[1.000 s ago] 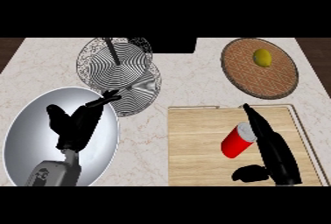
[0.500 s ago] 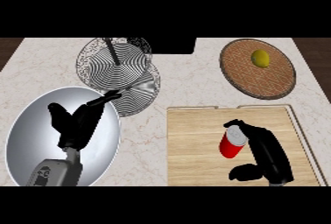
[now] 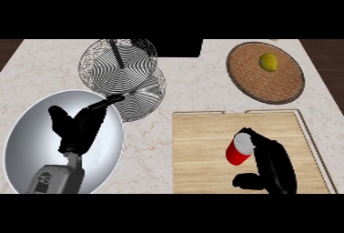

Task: Pick the can from the tray and place it in the tiered basket

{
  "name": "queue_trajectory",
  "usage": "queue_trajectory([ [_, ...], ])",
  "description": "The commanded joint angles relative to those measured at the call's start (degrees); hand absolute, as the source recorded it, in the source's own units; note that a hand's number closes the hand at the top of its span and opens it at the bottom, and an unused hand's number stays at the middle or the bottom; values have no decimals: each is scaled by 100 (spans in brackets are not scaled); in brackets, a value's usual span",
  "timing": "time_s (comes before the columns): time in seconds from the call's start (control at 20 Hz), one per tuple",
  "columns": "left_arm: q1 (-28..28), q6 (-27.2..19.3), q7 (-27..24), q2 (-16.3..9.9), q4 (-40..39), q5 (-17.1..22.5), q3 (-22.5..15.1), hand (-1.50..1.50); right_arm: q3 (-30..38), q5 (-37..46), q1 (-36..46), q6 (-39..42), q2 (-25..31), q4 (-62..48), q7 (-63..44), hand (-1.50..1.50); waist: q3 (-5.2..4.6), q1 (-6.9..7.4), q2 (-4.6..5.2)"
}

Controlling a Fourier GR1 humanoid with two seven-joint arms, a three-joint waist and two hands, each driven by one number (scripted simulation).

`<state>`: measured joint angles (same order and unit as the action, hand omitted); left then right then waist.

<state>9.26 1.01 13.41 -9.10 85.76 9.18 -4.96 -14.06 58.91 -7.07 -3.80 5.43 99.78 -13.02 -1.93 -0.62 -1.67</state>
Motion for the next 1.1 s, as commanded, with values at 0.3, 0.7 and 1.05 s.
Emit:
queue_trajectory([
  [0.3,-68,72,-83,19,-119,14,11,0,-2171,1084,-519,66,-527,1117,-3699,150,167,5,122],
  [0.7,-180,22,0,72,25,-52,-57,0,-3826,2367,763,423,-536,2866,-6059,150,171,63,98],
  [1.05,-75,31,-119,116,-193,-150,-88,0,-4126,2736,1943,820,-517,2943,-6520,150,162,99,109],
])
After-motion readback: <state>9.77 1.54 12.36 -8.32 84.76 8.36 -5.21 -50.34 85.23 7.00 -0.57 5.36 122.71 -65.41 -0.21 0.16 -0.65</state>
